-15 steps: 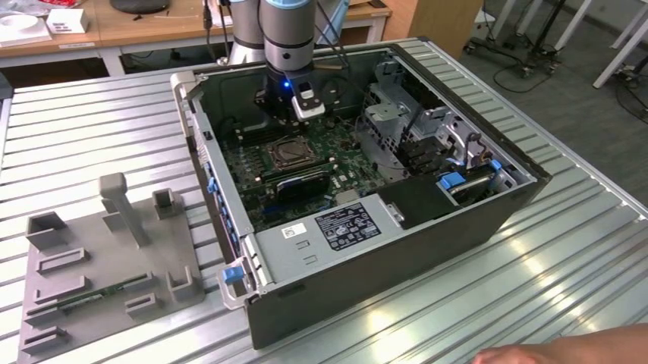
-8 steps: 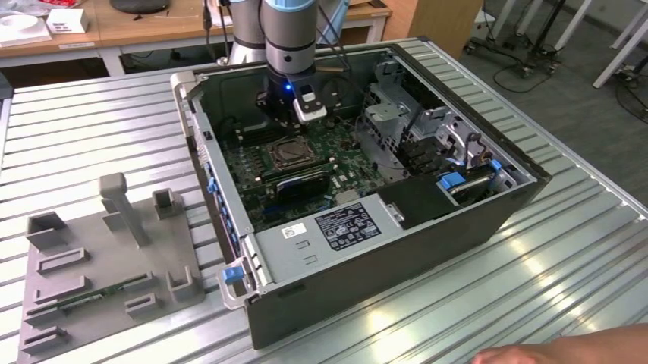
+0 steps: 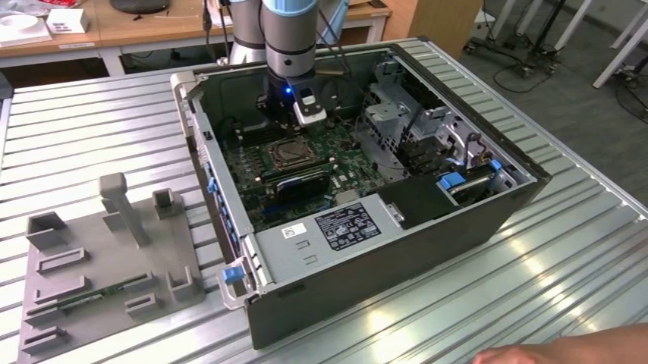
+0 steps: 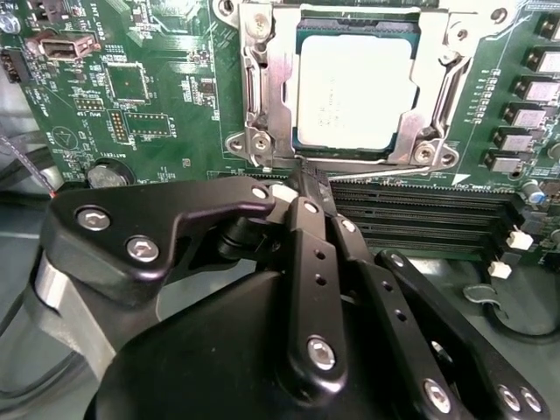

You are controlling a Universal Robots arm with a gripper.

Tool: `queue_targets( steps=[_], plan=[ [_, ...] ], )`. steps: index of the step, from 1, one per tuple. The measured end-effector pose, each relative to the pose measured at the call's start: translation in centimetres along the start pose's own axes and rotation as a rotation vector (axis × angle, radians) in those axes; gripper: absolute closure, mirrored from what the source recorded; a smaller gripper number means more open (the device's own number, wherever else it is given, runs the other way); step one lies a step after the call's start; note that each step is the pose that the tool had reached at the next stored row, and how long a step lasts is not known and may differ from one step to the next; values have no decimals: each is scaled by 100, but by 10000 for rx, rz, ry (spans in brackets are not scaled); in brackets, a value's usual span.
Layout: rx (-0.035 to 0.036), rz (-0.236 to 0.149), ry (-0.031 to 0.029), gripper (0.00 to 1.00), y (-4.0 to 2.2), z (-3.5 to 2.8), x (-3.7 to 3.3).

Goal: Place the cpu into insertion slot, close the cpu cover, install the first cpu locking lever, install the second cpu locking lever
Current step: 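Install the first cpu locking lever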

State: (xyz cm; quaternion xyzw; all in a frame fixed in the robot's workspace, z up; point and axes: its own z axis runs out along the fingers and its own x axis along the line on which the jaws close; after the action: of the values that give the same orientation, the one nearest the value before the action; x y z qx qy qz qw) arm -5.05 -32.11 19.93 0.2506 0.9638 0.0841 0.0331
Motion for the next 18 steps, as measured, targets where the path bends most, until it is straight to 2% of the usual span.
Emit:
queue_targets(
  steps=[12,18],
  plan=[
    [103,-13,-56,89,-9,48,1],
    [90,-11,-54,89,-5,34,2]
  ],
)
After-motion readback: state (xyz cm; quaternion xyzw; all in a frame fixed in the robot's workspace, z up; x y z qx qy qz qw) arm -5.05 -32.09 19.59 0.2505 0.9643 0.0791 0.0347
